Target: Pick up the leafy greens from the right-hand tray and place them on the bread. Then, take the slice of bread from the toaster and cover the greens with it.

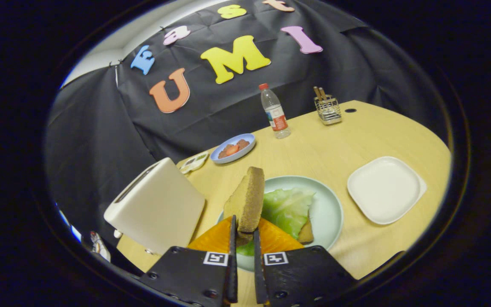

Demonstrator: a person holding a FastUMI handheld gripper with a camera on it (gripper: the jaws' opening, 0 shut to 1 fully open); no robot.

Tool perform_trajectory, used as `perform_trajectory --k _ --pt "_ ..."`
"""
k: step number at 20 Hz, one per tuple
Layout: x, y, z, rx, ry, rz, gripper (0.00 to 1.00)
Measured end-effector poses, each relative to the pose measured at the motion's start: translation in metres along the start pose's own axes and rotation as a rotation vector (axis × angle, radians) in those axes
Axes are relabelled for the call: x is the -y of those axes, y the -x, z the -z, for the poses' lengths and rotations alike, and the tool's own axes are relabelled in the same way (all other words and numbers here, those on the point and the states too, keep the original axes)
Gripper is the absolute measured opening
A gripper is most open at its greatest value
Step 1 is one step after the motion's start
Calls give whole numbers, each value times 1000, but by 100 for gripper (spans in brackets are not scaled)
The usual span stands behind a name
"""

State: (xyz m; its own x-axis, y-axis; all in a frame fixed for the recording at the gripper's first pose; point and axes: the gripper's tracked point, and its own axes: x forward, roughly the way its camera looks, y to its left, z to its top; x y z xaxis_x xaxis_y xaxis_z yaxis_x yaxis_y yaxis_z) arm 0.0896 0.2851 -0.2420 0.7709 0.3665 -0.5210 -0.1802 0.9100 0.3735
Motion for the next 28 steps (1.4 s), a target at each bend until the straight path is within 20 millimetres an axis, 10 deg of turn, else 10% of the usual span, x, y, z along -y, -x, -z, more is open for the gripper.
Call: perform_trajectory --k 8,21,28 --pt "36 32 -34 135 247 222 98" --pt "9 170 -141 591 390 186 97" --pt "33 229 -158 664 376 188 95"
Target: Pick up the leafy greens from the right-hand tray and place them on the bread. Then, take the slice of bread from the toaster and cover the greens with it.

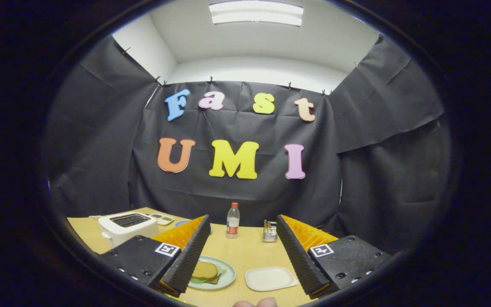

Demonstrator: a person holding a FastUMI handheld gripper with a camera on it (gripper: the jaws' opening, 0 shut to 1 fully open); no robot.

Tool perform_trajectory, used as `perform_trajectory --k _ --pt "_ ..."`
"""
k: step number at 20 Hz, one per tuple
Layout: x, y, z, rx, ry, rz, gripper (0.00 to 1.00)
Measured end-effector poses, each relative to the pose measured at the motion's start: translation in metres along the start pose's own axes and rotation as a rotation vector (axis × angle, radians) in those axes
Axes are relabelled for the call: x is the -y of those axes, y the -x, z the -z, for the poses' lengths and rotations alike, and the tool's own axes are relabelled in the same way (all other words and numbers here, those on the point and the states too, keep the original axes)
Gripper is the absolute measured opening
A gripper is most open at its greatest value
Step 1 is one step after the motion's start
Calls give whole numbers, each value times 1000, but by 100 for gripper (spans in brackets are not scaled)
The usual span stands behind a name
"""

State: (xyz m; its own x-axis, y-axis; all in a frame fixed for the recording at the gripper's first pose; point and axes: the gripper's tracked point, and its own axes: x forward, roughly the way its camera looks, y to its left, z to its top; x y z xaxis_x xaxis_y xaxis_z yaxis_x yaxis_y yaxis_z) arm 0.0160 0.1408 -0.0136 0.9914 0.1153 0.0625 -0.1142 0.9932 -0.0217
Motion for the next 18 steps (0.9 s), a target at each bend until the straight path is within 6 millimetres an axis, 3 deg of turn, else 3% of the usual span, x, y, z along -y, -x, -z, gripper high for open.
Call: perform_trajectory --k 9,18 --pt "49 29 -19 26 -14 49 95" --pt "44 37 -12 -2 -20 20 95"
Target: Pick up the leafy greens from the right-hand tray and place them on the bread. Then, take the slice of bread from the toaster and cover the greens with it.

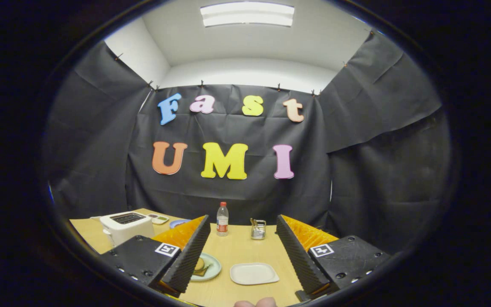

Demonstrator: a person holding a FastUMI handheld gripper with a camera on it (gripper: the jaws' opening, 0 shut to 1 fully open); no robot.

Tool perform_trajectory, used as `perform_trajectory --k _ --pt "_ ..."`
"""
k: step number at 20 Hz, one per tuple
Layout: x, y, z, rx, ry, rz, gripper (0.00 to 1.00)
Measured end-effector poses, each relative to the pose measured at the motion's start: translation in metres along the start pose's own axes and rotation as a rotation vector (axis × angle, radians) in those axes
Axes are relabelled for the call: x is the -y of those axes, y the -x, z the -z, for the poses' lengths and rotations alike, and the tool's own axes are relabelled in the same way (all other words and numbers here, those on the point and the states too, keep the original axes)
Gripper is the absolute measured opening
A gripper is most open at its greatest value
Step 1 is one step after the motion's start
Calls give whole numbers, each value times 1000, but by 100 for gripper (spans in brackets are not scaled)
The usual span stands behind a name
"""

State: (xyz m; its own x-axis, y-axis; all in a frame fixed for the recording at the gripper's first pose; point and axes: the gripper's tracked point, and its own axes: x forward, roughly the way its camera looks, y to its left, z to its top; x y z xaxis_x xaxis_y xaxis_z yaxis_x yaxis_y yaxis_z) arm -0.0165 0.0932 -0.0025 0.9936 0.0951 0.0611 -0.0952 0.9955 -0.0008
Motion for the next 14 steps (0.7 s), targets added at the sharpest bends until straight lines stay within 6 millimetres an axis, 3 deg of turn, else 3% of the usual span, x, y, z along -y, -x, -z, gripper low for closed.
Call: perform_trajectory --k 10,14 --pt "-24 1 -4 2 5 -56 95" --pt "-24 -3 -2 -7 5 -63 95"
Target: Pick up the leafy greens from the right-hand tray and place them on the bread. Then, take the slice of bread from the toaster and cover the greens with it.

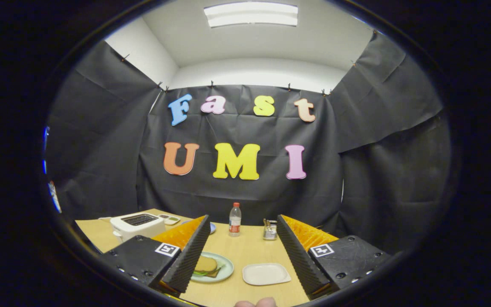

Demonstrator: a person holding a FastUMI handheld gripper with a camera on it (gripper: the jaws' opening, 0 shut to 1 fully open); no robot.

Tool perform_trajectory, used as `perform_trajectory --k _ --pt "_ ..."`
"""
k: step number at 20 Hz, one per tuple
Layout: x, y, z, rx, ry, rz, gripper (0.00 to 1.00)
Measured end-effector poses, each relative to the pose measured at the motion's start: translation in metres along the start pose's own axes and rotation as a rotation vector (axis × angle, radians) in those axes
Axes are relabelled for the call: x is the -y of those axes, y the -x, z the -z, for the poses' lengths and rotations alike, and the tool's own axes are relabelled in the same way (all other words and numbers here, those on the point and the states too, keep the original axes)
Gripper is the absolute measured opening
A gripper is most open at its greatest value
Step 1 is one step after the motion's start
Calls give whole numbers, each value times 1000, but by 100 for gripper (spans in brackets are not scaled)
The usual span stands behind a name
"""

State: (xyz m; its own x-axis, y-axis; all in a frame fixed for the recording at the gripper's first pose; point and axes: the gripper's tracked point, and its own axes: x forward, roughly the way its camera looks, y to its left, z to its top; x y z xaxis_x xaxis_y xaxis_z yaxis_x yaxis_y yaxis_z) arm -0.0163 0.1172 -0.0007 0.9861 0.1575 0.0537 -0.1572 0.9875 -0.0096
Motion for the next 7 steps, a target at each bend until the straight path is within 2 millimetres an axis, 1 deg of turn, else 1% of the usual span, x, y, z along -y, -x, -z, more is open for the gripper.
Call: perform_trajectory --k 7 --pt "3 2 -2 9 2 -3 95"
